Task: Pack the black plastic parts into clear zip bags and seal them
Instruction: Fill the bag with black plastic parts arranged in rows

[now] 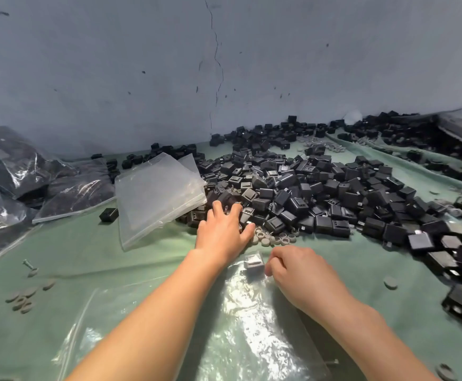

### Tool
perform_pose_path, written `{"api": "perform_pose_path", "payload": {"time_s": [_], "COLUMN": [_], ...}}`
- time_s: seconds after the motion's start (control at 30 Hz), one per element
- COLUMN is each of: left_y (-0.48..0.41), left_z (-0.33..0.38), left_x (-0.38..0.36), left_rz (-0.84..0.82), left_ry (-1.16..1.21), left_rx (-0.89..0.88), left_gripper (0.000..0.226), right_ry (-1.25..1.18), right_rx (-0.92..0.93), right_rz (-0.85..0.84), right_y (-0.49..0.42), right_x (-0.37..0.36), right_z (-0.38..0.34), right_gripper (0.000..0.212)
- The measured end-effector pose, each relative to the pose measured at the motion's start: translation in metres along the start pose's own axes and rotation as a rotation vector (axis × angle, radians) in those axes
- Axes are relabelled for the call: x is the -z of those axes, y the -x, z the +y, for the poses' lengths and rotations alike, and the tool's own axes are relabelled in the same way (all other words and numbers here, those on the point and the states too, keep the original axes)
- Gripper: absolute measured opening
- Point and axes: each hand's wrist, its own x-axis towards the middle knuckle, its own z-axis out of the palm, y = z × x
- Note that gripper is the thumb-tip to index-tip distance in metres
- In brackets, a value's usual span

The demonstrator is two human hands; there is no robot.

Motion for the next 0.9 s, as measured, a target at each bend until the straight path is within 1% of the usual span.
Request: {"api": "perform_pose_path", "payload": {"time_s": [0.1, 0.2, 0.27, 0.33, 0.37, 0.4, 0.5, 0.57, 0.67, 0.77, 0.9], "left_y": [0.002, -0.001, -0.003, -0.004, -0.003, 0.000, 0.013, 0.016, 0.015, 0.014, 0.002], "left_z": [0.001, 0.003, 0.003, -0.002, -0.007, -0.013, -0.026, -0.026, -0.016, -0.003, 0.011], "left_x": [-0.003, 0.000, 0.005, 0.013, 0.017, 0.019, 0.020, 0.020, 0.021, 0.016, 0.011], "left_rz": [0.040, 0.034, 0.037, 0.072, 0.082, 0.069, -0.027, -0.068, -0.093, -0.147, -0.141], "left_ry": [0.007, 0.048, 0.139, 0.297, 0.330, 0.309, 0.212, 0.227, 0.242, 0.169, 0.071], "left_rx": [-0.008, 0.010, 0.037, 0.103, 0.112, 0.089, -0.009, 0.004, 0.046, 0.040, 0.075], "left_gripper": [0.050, 0.044, 0.034, 0.024, 0.022, 0.022, 0.026, 0.033, 0.046, 0.062, 0.058], "right_ry": [0.004, 0.023, 0.039, 0.052, 0.062, 0.073, 0.098, 0.091, 0.048, 0.026, 0.013], "right_rx": [0.009, 0.036, 0.051, 0.050, 0.046, 0.042, 0.051, 0.046, 0.030, 0.035, 0.056], "right_rz": [-0.009, 0.005, 0.014, 0.019, 0.020, 0.023, 0.047, 0.055, 0.016, -0.034, -0.057], "right_y": [-0.002, -0.003, -0.003, -0.003, -0.004, -0.004, -0.006, -0.006, -0.005, -0.003, -0.006], "right_x": [0.000, -0.001, -0.001, -0.001, -0.002, -0.002, -0.006, -0.007, -0.002, 0.001, 0.003], "right_z": [0.000, -0.001, -0.001, -0.002, -0.002, -0.003, -0.010, -0.013, -0.010, -0.006, -0.004], "right_gripper": [0.029, 0.028, 0.028, 0.029, 0.029, 0.029, 0.030, 0.029, 0.030, 0.030, 0.031]}}
